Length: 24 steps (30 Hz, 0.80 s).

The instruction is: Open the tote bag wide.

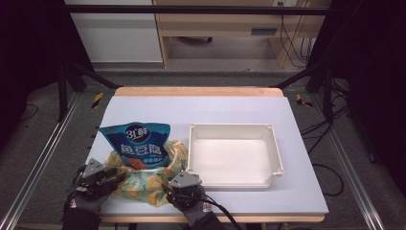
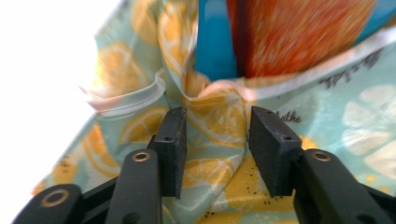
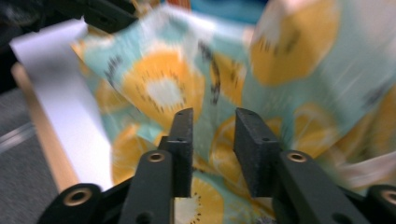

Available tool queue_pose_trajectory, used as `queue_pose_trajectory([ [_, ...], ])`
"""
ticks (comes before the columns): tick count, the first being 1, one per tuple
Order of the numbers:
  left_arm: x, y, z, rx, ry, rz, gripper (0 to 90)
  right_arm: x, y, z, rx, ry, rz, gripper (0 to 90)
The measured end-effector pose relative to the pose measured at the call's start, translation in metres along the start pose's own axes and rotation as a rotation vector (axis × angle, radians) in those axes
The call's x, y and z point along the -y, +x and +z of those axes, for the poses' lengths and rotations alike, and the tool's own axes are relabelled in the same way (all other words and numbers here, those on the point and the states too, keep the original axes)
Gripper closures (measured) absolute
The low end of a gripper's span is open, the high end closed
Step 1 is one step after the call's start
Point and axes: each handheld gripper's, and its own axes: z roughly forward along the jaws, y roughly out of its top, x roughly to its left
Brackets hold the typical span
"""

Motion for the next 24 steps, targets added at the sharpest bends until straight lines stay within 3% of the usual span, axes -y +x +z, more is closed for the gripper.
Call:
queue_pose_trajectory([
  [4,-0.003,-0.004,-0.021,-0.001,-0.111,-0.017,50.0,-0.013,-0.006,-0.019,-0.031,-0.078,0.004,58.5],
  [7,-0.005,-0.005,-0.028,-0.020,-0.151,-0.022,47.2,-0.024,-0.012,-0.033,-0.034,-0.121,0.002,52.9],
  [14,-0.005,-0.006,-0.035,-0.031,-0.175,-0.014,40.9,-0.047,-0.033,-0.057,-0.031,-0.194,0.001,46.3],
  [24,-0.005,-0.010,-0.040,-0.064,-0.203,0.006,29.4,-0.070,-0.056,-0.075,-0.064,-0.232,0.000,35.8],
])
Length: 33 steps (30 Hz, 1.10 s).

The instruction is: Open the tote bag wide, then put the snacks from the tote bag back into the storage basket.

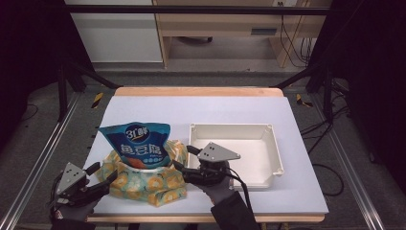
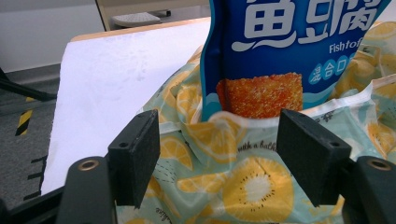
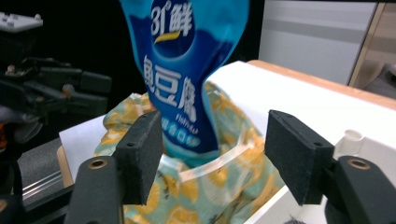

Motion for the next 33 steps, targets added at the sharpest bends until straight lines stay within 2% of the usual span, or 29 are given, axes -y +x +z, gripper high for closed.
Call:
queue_pose_trajectory([
  [4,0.000,-0.001,-0.002,-0.008,-0.007,0.009,28.9,-0.010,-0.006,-0.004,-0.001,-0.013,-0.010,30.7],
  [6,0.000,-0.001,-0.003,-0.011,-0.010,0.004,28.7,-0.014,-0.007,-0.007,0.018,-0.036,-0.020,23.0],
  [9,-0.001,-0.001,-0.005,-0.011,-0.019,0.003,28.7,-0.020,-0.011,-0.009,0.019,-0.040,-0.004,11.4],
  [12,-0.002,-0.001,-0.007,-0.009,-0.024,0.002,28.7,-0.023,-0.012,-0.009,0.006,-0.028,-0.006,7.0],
  [17,-0.001,-0.002,-0.007,-0.009,-0.018,0.006,28.5,-0.028,-0.012,-0.004,0.002,0.012,-0.018,12.7],
  [29,0.000,-0.001,-0.004,-0.013,0.001,0.007,28.9,-0.059,-0.006,0.006,-0.031,0.007,-0.085,27.3],
  [33,0.001,-0.001,-0.003,-0.015,0.003,0.008,29.0,-0.068,-0.006,0.013,-0.038,0.004,-0.083,30.6],
])
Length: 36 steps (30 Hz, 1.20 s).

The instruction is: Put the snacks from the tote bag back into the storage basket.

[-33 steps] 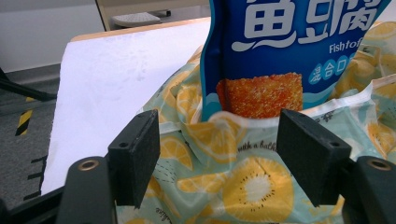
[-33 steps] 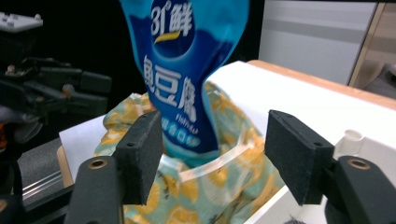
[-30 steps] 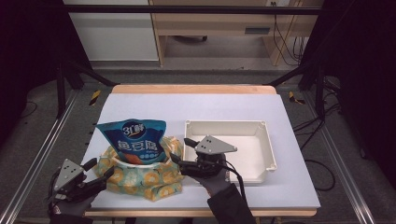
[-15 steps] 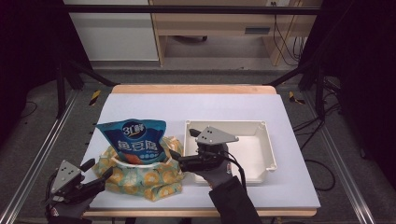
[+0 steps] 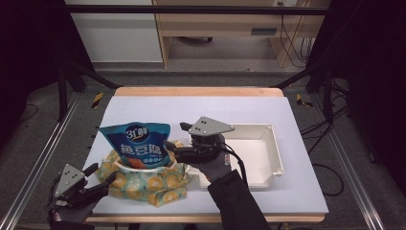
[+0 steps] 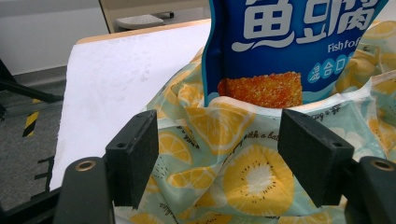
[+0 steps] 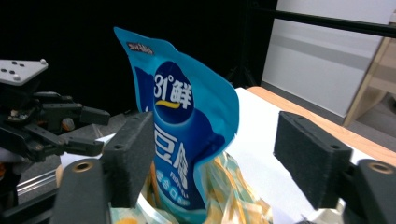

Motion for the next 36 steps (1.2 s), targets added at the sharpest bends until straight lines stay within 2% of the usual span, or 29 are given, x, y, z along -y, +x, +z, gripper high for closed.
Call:
queue_pose_trajectory([
  [6,0.001,0.001,0.001,0.002,0.001,-0.004,29.1,0.000,0.000,0.016,0.001,0.010,0.005,37.9],
  [15,0.003,0.002,0.002,0.004,-0.003,0.001,29.0,0.006,-0.002,0.040,0.015,0.039,0.012,41.2],
  [21,0.003,0.002,0.002,0.003,-0.005,0.003,28.8,0.009,-0.005,0.052,-0.002,0.048,0.037,44.1],
  [29,0.003,0.002,0.001,-0.009,-0.009,0.008,25.7,0.014,0.000,0.066,-0.012,0.057,0.036,50.3],
  [36,0.003,0.000,0.004,-0.009,0.012,0.022,24.4,0.019,0.002,0.078,-0.017,0.055,0.038,55.7],
])
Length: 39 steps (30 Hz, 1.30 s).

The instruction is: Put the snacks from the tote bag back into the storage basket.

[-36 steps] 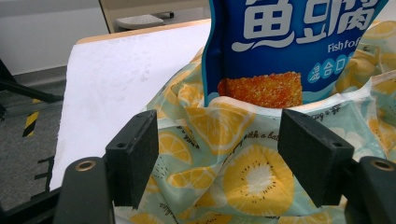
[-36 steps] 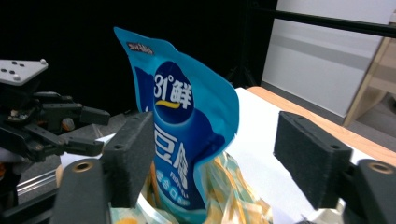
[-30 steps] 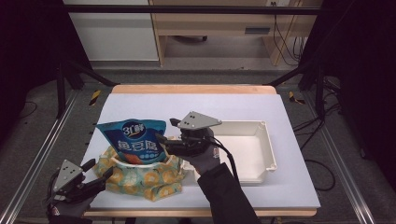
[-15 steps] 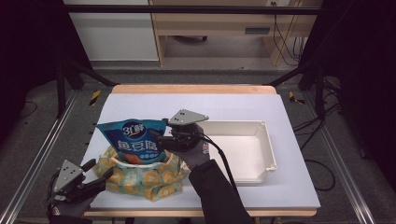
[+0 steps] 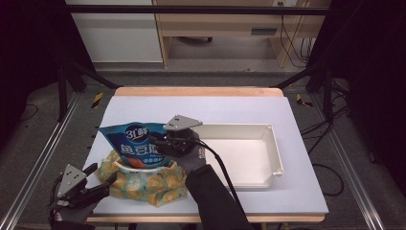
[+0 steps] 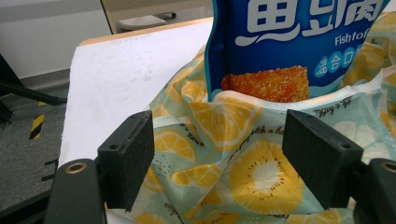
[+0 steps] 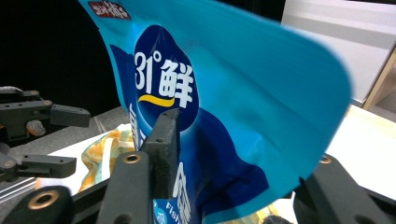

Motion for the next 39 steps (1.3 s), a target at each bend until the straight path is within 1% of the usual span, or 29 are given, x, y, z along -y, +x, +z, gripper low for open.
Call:
queue_pose_trajectory([
  [4,-0.0001,-0.0001,0.0011,-0.003,0.005,0.002,22.9,0.0022,-0.0009,0.0046,-0.004,0.010,0.002,59.2],
  [9,0.0001,0.0002,0.0014,0.003,0.009,-0.002,22.8,0.0035,-0.0032,0.0060,-0.017,0.008,0.013,64.7],
  [13,0.0002,-0.0003,0.0020,0.005,0.013,-0.001,23.1,0.0036,-0.0057,0.0052,-0.049,0.010,0.023,72.5],
  [15,0.0002,-0.0001,0.0020,0.005,0.013,-0.002,23.1,0.0038,-0.0065,0.0046,-0.072,0.008,0.039,74.6],
  [18,0.0002,0.0002,0.0021,0.008,0.014,0.001,23.4,0.0036,-0.0075,0.0040,-0.087,0.007,0.042,77.4],
  [22,0.0002,0.0001,0.0023,0.009,0.015,0.001,23.7,0.0034,-0.0081,0.0027,-0.129,0.006,0.052,84.5],
  [24,0.0004,0.0001,0.0027,0.011,0.017,-0.001,23.9,0.0038,-0.0075,0.0027,-0.133,0.004,0.048,85.5],
  [27,0.0005,0.0000,0.0032,0.012,0.021,-0.002,24.0,0.0041,-0.0078,0.0022,-0.149,0.006,0.056,86.7],
  [33,0.0005,0.0000,0.0031,0.012,0.018,-0.003,24.1,0.0043,-0.0062,0.0004,-0.150,0.005,0.045,88.7],
  [36,0.0005,0.0002,0.0031,0.012,0.018,-0.004,24.2,0.0047,-0.0041,0.0004,-0.150,-0.005,0.051,89.1],
  [39,0.0005,0.0001,0.0030,0.012,0.018,-0.004,24.3,0.0045,-0.0015,0.0005,-0.162,-0.015,0.053,89.3],
])
